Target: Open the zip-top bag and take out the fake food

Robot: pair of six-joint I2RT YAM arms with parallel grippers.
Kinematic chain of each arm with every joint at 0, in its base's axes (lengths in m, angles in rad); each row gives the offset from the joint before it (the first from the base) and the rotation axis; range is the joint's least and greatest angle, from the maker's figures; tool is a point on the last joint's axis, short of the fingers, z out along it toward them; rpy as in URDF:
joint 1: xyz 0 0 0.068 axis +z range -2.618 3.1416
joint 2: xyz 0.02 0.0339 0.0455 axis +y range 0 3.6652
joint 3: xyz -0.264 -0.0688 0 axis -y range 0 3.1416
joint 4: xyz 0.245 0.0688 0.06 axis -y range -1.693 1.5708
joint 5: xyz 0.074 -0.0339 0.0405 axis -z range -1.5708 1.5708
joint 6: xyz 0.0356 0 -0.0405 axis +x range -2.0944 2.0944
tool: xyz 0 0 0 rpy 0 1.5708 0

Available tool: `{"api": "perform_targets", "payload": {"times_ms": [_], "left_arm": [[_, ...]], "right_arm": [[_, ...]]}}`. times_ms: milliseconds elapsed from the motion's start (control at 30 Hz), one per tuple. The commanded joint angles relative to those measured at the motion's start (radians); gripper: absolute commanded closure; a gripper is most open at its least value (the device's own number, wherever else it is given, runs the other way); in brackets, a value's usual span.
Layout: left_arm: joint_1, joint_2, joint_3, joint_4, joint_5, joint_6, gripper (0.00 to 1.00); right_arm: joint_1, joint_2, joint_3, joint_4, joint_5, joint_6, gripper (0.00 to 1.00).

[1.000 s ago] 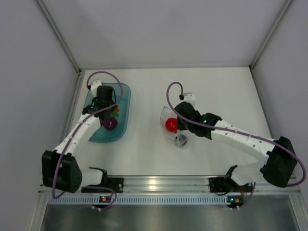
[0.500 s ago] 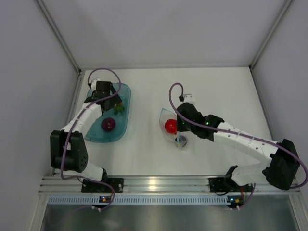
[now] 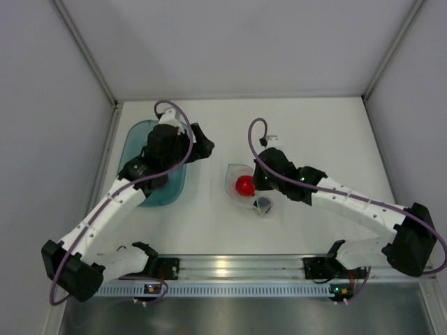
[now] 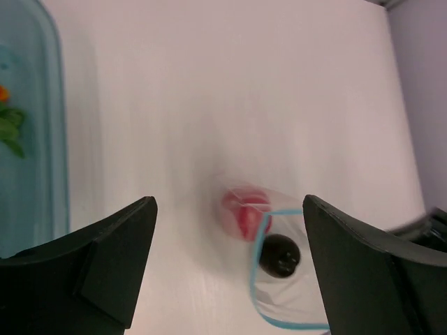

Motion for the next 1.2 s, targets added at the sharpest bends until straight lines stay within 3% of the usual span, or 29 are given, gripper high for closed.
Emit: {"api": "perform_targets", "payload": {"times_ms": [0,100,267,300,400,433,667,767,967,1100,1167], "left_arm": [[-0.139,-0.068,-0.013,0.046,-0.006,-0.053,0.10],[-0.244,-0.088,-0.036,0.093,-0.009,-0.090,0.17],[-0.368,-0.087,-0.092,0.193,-0.031,-0.141,0.39],[-0.382,-0.080,-0.097,0.202,-0.041,-0.147,0.48],[-0.434,-0.045,-0.100,0.217,-0.063,-0.154,0.60],[-0.448,-0.027,-0.100,0.219,-0.073,-0.156,0.71],[-0.510,0.022,-0.186,0.230,-0.175,-0.161,0.94],[-0.510,0.036,-0.238,0.265,-0.179,-0.168,1.00],[-0.510,0.119,-0.270,0.299,-0.222,-0.139,1.00],[-0.510,0.220,-0.238,0.302,-0.291,-0.092,1.00],[-0.510,0.268,-0.231,0.314,-0.316,-0.079,0.94]], "right_arm": [[-0.007,-0.028,0.005,0.090,-0.057,0.042,1.00],[-0.009,-0.020,0.002,0.117,-0.103,0.066,1.00],[-0.004,-0.034,-0.032,0.209,-0.149,0.122,1.00],[-0.002,-0.035,-0.038,0.223,-0.160,0.142,1.00],[0.001,-0.041,-0.061,0.275,-0.172,0.180,1.00],[0.002,-0.044,-0.067,0.286,-0.172,0.188,1.00],[0.002,-0.067,-0.122,0.350,-0.157,0.238,1.00],[0.002,-0.072,-0.133,0.355,-0.138,0.241,1.00],[-0.021,-0.077,-0.142,0.331,-0.126,0.223,1.00],[-0.062,-0.075,-0.158,0.324,-0.208,0.200,1.00],[-0.100,-0.083,-0.187,0.335,-0.253,0.195,1.00]]}}
